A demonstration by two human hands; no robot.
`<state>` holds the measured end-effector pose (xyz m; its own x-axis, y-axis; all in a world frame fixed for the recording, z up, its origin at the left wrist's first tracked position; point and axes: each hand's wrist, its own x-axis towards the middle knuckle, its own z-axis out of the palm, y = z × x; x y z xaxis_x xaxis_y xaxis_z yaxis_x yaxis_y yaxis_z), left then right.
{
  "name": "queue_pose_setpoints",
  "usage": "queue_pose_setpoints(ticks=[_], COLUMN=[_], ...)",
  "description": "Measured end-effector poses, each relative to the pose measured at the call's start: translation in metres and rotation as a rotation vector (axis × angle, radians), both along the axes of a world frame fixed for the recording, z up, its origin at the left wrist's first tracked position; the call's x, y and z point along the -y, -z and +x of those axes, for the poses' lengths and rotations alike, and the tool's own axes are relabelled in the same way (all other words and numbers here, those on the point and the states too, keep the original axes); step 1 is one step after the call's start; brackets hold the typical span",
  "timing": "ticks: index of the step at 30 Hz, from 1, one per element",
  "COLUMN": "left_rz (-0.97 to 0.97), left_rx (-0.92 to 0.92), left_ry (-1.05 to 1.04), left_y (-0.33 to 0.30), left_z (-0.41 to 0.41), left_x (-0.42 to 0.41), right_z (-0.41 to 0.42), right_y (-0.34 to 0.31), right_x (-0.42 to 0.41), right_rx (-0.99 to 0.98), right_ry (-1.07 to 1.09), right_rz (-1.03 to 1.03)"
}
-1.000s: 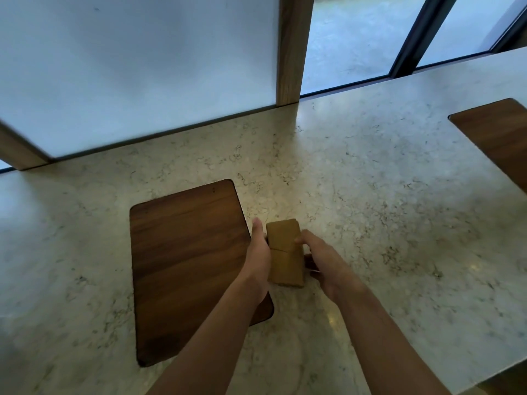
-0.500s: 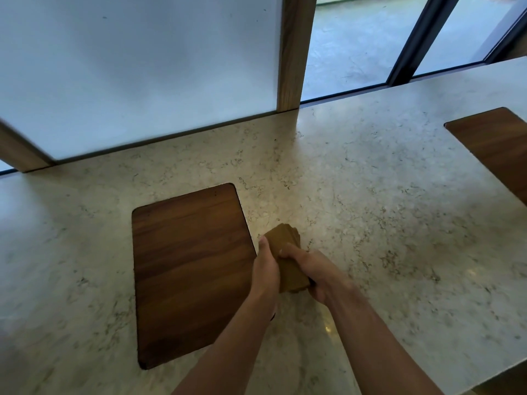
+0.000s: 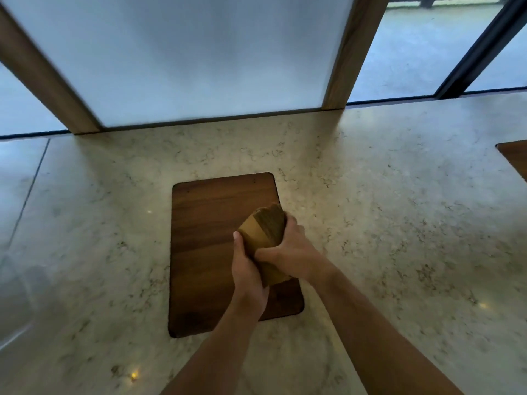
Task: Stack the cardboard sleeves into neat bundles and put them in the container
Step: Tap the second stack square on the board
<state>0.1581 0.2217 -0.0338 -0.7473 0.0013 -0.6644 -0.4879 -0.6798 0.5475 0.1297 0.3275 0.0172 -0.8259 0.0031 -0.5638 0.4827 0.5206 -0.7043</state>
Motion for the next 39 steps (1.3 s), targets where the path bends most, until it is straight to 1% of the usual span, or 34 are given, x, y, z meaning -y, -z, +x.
queue_pose_setpoints(ticks=[2,4,8,10,12,16,20,23,27,29,30,33,34,36,38,39], left_rz=[-0.089,-0.212,-0.537,-0.637,-0.705,-0.714,-0.6,-0.507,-0.507,-0.577,-0.648,-0.944,-1.003,-1.009,-0.978,-0.983], left_rx=[-0.03,-0.06,-0.21,-0.291,-0.382,-0.518,-0.526,-0.531,-0.552,-0.523,-0.487,-0.341,-0.302,-0.272,-0.27,-0.274], left_ry=[-0.027,-0.044,-0.153,-0.164,-0.106,0.068,0.159,0.169,0.117,0.081,0.044,-0.111,-0.157,-0.198,-0.186,-0.18], left_y=[0.005,0.014,0.037,0.045,0.051,0.057,0.053,0.054,0.059,0.058,0.055,0.052,0.053,0.056,0.058,0.057], left_z=[0.001,0.004,0.018,0.027,0.032,0.016,-0.008,-0.007,0.006,0.008,0.006,-0.005,-0.008,-0.01,-0.009,-0.009], left_x=[0.027,0.053,0.119,0.142,0.158,0.166,0.154,0.147,0.14,0.132,0.127,0.109,0.104,0.103,0.104,0.104], right_z=[-0.01,-0.019,-0.03,-0.033,-0.034,-0.037,-0.037,-0.037,-0.037,-0.035,-0.034,-0.035,-0.035,-0.033,-0.027,-0.023], right_y=[0.003,0.006,0.02,0.034,0.048,0.06,0.067,0.07,0.075,0.076,0.075,0.077,0.078,0.079,0.083,0.085], right_x=[0.025,0.044,0.083,0.095,0.099,0.091,0.089,0.085,0.082,0.08,0.08,0.078,0.075,0.069,0.064,0.065], right_rx=[-0.038,-0.117,-0.408,-0.465,-0.477,-0.526,-0.56,-0.59,-0.646,-0.673,-0.683,-0.686,-0.665,-0.613,-0.584,-0.564], right_ry=[-0.124,-0.27,-0.641,-0.825,-0.924,-0.897,-0.894,-0.862,-0.839,-0.826,-0.823,-0.825,-0.808,-0.731,-0.578,-0.462], right_rz=[0.077,0.178,0.459,0.562,0.594,0.582,0.548,0.509,0.45,0.422,0.415,0.368,0.309,0.123,-0.104,-0.249])
